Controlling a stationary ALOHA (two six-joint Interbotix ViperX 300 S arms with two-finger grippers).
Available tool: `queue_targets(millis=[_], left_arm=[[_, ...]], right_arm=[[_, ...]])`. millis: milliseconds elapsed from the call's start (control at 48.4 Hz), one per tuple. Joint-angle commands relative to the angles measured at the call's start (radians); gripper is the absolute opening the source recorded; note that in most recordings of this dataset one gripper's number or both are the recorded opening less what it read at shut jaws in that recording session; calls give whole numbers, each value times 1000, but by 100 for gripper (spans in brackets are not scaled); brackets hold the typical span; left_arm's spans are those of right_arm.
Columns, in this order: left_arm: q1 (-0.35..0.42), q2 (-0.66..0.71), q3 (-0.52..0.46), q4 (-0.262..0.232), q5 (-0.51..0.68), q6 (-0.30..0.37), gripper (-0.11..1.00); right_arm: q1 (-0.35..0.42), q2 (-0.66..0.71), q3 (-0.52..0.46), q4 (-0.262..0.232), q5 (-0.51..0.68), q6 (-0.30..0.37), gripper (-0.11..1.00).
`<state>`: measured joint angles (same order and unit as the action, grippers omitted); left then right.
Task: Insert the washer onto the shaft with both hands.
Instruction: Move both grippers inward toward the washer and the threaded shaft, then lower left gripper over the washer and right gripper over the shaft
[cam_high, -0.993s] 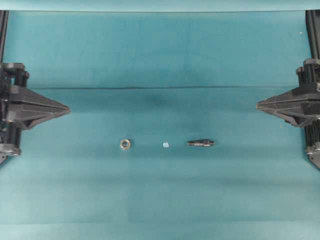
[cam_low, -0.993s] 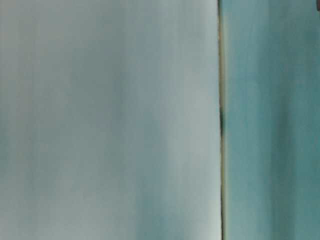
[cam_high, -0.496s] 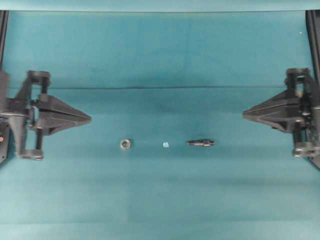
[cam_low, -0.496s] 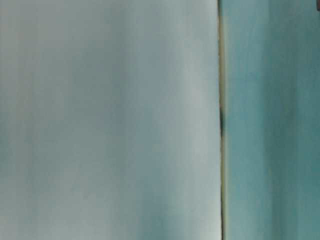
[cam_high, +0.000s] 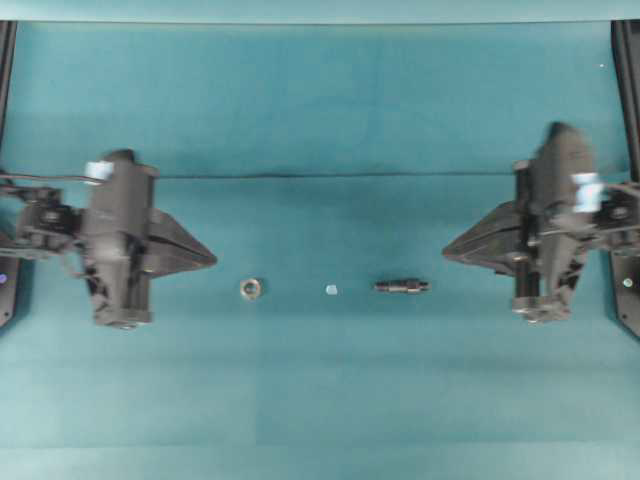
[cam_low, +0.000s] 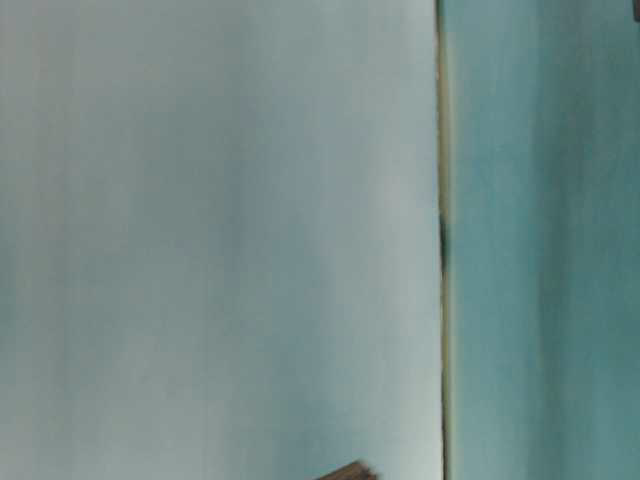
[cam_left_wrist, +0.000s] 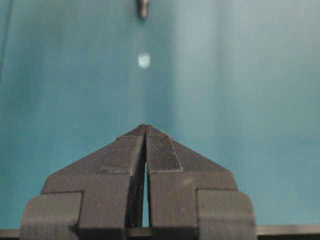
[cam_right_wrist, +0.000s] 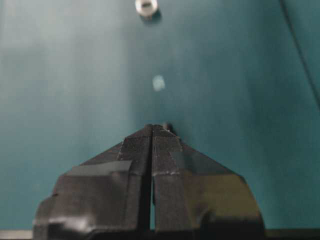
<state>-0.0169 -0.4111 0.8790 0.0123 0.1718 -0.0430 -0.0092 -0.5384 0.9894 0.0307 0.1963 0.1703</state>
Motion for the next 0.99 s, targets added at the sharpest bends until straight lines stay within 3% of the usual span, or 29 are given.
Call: queue_targets(millis=[0,393,972], left_arm=[[-2,41,-54,2,35,2,2],[-2,232,-169,2,161,-2,2],[0,295,-206,2,229,-3,2]], right_arm=[[-2,34,-44,-2,35,6,-10],[-2,213,-178,-25,284,-3,-10],[21,374,-273,-26,347,-43,-10]])
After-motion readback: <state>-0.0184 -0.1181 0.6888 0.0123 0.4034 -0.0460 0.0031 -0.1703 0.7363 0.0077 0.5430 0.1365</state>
